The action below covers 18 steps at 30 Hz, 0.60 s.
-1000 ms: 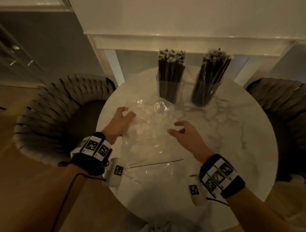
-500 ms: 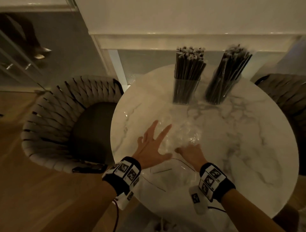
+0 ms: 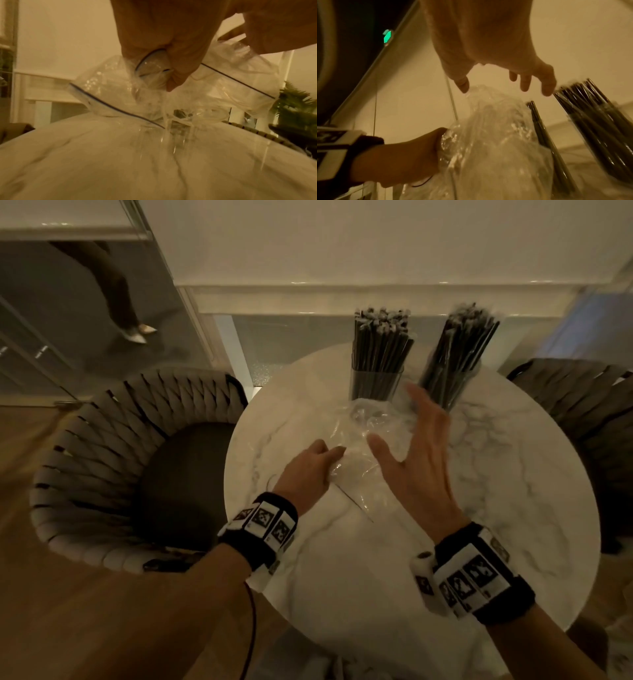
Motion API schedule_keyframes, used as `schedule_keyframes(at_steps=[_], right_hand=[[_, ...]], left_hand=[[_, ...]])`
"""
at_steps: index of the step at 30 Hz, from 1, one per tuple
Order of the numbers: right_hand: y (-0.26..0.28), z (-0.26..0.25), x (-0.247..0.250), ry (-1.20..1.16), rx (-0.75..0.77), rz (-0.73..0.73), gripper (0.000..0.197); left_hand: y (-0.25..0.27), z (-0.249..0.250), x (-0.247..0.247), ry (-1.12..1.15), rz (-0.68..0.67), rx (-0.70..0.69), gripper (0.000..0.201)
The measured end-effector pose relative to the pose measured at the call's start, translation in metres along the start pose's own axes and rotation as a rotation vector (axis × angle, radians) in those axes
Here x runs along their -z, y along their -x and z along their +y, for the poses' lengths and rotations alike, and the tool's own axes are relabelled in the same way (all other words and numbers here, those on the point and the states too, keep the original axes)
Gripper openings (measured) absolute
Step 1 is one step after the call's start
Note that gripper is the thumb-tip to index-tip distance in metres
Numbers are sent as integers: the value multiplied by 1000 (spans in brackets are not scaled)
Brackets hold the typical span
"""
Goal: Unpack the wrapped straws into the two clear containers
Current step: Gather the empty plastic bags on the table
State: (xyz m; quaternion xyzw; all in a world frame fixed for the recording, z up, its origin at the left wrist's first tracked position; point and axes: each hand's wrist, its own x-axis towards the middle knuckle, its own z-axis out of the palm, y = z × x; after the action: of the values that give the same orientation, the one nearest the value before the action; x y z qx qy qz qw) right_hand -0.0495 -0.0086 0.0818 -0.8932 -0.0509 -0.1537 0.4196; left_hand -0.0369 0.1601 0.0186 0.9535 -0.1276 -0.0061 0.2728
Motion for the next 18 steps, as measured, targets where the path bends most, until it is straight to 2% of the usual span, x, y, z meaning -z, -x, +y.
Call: schedule_keyframes(at_steps=[2, 4, 6, 8, 11, 12, 14, 16, 18], right_hand=[[1, 3, 3, 109, -47, -126, 61], [3, 11, 7, -58, -172, -172, 63], [6, 14, 15, -294, -237, -197, 64], [8, 17, 26, -533, -238, -236, 61], [11, 24, 55, -929, -331, -252, 62], [13, 32, 68, -1011, -360, -233, 62], [18, 53, 101, -1080, -398, -173, 58], [27, 86, 139, -1035, -436, -101, 61], [39, 127, 185, -937, -437, -31, 67]], left_hand=[[-8, 12, 8, 125, 115, -48, 45], [-15, 31, 16, 391, 251, -22, 39], [-22, 56, 21, 796, 253, 101, 35], [-27, 85, 20, 1161, 240, 186, 26], [-34, 128, 9, 1423, 214, 306, 21], [-37, 141, 4, 1427, 179, 300, 21], [-44, 167, -7, 1212, 52, 150, 27], [-52, 195, -21, 882, -185, -45, 51], [-59, 228, -42, 621, -423, -140, 82]])
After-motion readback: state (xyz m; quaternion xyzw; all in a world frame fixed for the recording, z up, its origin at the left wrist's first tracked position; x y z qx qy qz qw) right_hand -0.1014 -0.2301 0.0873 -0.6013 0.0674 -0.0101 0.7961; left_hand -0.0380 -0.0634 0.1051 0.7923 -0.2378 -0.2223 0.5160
